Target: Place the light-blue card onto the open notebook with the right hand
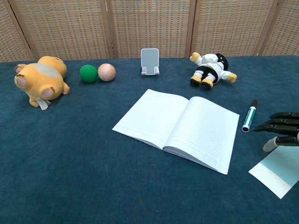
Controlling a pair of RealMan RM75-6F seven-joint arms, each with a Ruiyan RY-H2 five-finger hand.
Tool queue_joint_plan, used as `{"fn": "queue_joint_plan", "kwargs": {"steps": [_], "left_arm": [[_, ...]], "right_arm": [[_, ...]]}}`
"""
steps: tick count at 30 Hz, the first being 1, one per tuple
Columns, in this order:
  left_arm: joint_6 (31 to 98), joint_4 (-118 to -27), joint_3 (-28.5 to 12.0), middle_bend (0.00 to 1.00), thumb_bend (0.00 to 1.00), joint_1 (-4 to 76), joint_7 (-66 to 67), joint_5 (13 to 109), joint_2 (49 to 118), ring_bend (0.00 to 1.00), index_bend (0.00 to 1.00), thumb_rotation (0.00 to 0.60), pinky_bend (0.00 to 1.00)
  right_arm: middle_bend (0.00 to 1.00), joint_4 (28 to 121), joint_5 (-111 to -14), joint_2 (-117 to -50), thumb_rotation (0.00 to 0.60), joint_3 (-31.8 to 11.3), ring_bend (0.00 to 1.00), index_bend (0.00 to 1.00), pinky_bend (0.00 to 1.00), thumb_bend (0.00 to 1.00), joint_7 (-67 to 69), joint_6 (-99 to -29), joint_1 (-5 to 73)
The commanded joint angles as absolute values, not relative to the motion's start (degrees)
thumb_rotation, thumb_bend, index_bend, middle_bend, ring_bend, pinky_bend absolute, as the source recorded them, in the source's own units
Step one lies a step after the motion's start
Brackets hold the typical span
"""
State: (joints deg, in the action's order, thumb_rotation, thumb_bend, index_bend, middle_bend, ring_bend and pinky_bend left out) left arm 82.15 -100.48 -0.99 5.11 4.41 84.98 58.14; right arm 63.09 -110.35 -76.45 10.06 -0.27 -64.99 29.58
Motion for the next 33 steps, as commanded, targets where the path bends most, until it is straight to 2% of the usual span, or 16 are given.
{"fn": "queue_joint_plan", "kwargs": {"steps": [1, 33], "left_arm": [[82.28, -100.47, -0.97, 0.0, 0.0, 5.05, 4.39, 84.99, 58.14, 0.0, 0.0, 0.6, 0.0], [81.87, -100.53, -0.94, 0.0, 0.0, 5.33, 4.57, 84.56, 58.18, 0.0, 0.0, 0.6, 0.0]], "right_arm": [[0.0, 63.3, -110.04, -76.74, 0.6, 10.25, 0.0, 0.22, 0.0, 0.03, -0.94, -64.47, 29.84], [0.0, 64.5, -108.87, -78.02, 0.6, 11.56, 0.0, 0.22, 0.0, 0.03, -4.07, -64.34, 31.23]]}}
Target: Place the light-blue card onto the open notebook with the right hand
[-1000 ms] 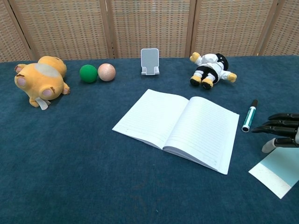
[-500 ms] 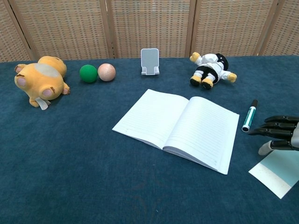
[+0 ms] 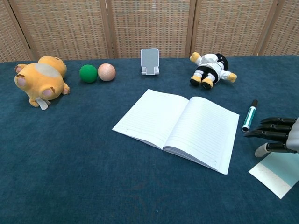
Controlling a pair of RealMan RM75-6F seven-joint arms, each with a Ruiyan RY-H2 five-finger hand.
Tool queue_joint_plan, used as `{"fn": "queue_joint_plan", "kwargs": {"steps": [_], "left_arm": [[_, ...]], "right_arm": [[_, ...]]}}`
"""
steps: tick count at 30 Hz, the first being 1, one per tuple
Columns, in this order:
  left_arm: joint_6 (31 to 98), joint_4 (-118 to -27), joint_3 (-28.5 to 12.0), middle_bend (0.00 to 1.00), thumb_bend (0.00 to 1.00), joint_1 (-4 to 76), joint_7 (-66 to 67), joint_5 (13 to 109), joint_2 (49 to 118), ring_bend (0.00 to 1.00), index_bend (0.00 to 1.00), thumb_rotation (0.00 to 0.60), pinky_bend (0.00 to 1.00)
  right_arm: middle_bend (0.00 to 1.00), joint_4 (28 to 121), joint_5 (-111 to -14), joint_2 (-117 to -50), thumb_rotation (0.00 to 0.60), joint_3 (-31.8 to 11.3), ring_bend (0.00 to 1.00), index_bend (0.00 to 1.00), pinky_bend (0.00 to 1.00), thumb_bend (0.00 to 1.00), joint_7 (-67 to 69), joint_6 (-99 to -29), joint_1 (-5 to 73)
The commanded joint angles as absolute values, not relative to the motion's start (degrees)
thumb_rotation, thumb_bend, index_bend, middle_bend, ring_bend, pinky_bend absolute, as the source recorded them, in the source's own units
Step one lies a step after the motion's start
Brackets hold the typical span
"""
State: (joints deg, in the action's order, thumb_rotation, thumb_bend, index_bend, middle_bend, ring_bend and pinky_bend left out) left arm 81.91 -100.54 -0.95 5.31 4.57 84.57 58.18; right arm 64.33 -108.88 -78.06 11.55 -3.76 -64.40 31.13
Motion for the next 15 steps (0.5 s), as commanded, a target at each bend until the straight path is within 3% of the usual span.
{"fn": "queue_joint_plan", "kwargs": {"steps": [1, 10, 15], "left_arm": [[81.86, -100.54, -0.93, 0.0, 0.0, 5.35, 4.59, 84.59, 58.18, 0.0, 0.0, 0.6, 0.0], [81.9, -100.46, -0.93, 0.0, 0.0, 5.35, 4.25, 84.63, 58.07, 0.0, 0.0, 0.6, 0.0], [81.79, -100.49, -0.92, 0.0, 0.0, 5.42, 4.42, 84.56, 58.11, 0.0, 0.0, 0.6, 0.0]], "right_arm": [[0.0, 64.62, -108.85, -78.0, 0.6, 11.58, 0.0, 0.23, 0.0, 0.03, -4.32, -64.18, 31.31], [0.0, 65.95, -108.64, -78.04, 0.6, 11.79, 0.0, 0.48, 0.0, 0.09, -5.4, -63.38, 31.83], [0.0, 66.01, -108.72, -78.14, 0.6, 11.95, 0.0, 0.52, 0.0, 0.1, -5.34, -63.9, 31.82]]}}
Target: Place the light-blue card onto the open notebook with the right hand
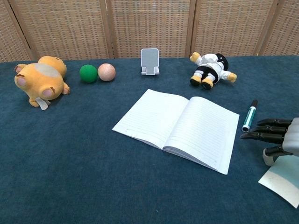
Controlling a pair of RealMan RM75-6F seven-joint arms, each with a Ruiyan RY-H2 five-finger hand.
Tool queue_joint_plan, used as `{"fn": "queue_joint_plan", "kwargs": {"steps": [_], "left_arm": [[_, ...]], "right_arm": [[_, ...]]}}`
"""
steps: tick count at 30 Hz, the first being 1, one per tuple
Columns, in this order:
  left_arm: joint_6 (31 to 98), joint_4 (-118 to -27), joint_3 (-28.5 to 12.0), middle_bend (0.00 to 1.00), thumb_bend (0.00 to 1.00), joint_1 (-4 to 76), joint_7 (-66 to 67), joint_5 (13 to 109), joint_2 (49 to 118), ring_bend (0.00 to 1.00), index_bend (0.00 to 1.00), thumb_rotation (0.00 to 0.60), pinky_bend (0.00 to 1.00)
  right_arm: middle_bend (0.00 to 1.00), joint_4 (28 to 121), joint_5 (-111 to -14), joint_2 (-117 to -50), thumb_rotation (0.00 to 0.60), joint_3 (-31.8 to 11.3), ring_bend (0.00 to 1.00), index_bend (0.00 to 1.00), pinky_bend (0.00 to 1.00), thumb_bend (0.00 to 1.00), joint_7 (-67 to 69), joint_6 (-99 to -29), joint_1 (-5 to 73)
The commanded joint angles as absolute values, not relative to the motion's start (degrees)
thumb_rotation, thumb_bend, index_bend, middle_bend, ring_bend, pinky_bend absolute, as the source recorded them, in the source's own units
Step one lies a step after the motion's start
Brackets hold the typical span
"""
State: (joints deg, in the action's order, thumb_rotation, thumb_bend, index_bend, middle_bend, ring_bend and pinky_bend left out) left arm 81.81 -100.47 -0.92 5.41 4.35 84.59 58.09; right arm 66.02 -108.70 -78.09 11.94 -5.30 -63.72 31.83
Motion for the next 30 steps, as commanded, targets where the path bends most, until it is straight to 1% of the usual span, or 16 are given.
{"fn": "queue_joint_plan", "kwargs": {"steps": [1, 8, 23, 30], "left_arm": [[81.8, -100.5, -0.91, 0.0, 0.0, 5.41, 4.47, 84.55, 58.12, 0.0, 0.0, 0.6, 0.0], [81.79, -100.53, -0.87, 0.0, 0.0, 5.42, 4.62, 84.51, 58.18, 0.0, 0.0, 0.6, 0.0], [81.8, -100.57, -0.83, 0.0, 0.0, 5.39, 4.67, 84.42, 58.17, 0.0, 0.0, 0.6, 0.0], [82.11, -100.57, -0.83, 0.0, 0.0, 5.25, 4.23, 84.55, 58.01, 0.0, 0.0, 0.6, 0.0]], "right_arm": [[0.0, 65.99, -108.74, -78.18, 0.6, 11.93, 0.0, 0.52, 0.0, 0.11, -5.33, -64.14, 31.77], [0.0, 65.42, -109.12, -78.28, 0.6, 12.07, 0.0, 0.56, 0.0, 0.16, -4.62, -66.39, 31.26], [0.0, 66.16, -109.31, -77.02, 0.6, 11.68, 0.0, 0.56, 0.0, 0.2, -3.86, -70.0, 30.6], [0.0, 68.53, -109.27, -75.44, 0.6, 10.43, 0.0, 0.56, 0.0, 0.21, -3.72, -72.55, 30.66]]}}
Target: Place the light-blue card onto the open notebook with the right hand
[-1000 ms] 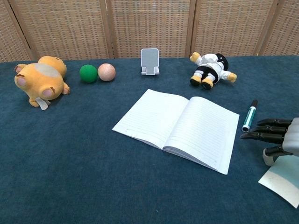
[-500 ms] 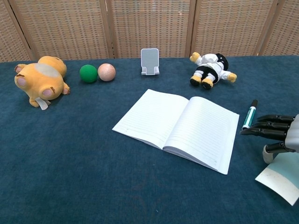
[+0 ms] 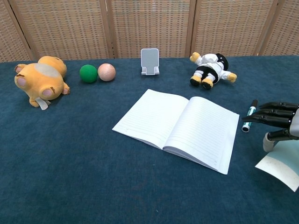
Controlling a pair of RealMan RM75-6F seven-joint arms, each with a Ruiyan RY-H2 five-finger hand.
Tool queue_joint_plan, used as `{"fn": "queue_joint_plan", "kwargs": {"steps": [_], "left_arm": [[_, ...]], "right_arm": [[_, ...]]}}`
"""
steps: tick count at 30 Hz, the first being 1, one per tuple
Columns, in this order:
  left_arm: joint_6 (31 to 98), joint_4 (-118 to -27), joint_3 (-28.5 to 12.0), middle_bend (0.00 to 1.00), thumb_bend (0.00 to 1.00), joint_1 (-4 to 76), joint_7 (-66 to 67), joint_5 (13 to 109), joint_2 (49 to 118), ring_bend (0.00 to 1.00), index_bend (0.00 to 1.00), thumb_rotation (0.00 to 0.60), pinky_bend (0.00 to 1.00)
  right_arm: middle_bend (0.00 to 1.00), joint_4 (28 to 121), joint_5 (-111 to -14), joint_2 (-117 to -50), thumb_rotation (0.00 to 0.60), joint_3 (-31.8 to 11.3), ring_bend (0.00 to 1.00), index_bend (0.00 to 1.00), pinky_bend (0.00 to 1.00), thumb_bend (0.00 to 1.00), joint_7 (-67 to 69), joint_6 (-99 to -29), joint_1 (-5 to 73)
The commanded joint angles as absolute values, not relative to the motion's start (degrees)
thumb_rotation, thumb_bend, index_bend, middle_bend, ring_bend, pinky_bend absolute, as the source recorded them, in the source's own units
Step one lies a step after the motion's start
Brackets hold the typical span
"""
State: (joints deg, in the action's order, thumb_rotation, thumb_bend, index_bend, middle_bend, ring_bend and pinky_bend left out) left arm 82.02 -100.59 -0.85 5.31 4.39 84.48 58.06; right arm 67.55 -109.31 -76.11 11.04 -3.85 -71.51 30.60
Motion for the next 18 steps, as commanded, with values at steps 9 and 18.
{"fn": "queue_joint_plan", "kwargs": {"steps": [9, 18], "left_arm": [[82.18, -100.49, -0.8, 0.0, 0.0, 5.2, 3.74, 84.67, 57.81, 0.0, 0.0, 0.6, 0.0], [81.48, -100.36, -0.7, 0.0, 0.0, 5.52, 3.73, 84.63, 57.76, 0.0, 0.0, 0.6, 0.0]], "right_arm": [[0.0, 72.92, -108.63, -72.91, 0.6, 8.15, 0.0, 0.56, 0.0, 0.21, -4.84, -73.64, 31.55], [0.0, 79.24, -105.27, -69.86, 0.6, 2.29, 0.0, 0.57, 0.0, 0.24, -9.04, -68.74, 36.37]]}}
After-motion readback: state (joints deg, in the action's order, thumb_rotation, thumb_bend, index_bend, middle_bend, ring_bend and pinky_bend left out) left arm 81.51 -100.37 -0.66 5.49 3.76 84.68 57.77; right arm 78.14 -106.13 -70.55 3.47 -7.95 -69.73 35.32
